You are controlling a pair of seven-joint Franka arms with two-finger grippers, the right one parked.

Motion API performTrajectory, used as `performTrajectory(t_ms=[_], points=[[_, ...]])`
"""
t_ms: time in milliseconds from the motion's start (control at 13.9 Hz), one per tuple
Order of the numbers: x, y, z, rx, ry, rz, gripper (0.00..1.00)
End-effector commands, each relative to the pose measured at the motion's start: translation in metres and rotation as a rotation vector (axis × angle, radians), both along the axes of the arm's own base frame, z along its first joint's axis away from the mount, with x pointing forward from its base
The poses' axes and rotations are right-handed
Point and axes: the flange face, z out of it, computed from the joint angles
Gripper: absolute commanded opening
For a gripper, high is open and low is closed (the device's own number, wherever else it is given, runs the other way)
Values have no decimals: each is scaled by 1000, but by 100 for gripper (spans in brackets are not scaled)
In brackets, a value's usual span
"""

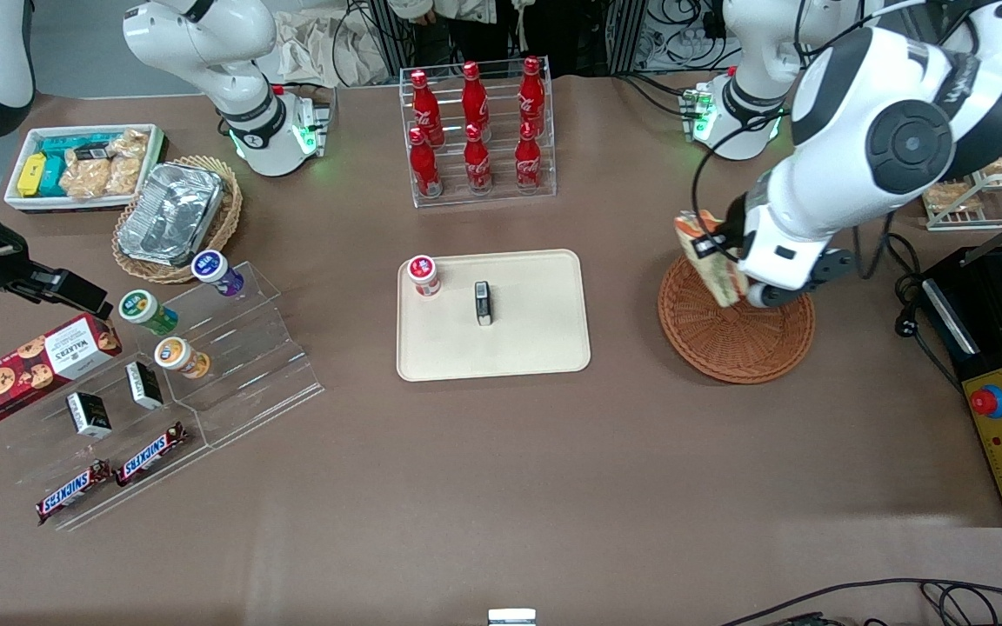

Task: Place sandwich from basket to tray
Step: 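Carry the held sandwich over to the white tray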

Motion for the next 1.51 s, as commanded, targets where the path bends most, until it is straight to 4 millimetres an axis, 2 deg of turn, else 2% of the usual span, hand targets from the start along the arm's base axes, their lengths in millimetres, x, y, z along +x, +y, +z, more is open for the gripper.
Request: performTrajectory(t_ms=[0,72,144,288,577,649,721,1081,1297,1369,1441], points=[[3,-47,-19,-57,-38,-76,8],[8,-61,-37,-65,-44,-84,0],[6,-84,-49,-75,-64,-112,0],[8,-110,-72,-92,-102,-134,0],[5,-156,-131,-109,-116,-165,0],[7,-161,-155,-104,-105,-168,0],[4,-169,-172,-106,-105,-181,0],[-6,-197,-229,-121,-140,-249,0],[-16,-193,-254,-111,-152,-265,0],[-22,-193,-262,-107,-153,-272,11],[-25,-190,-266,-99,-149,-273,42]])
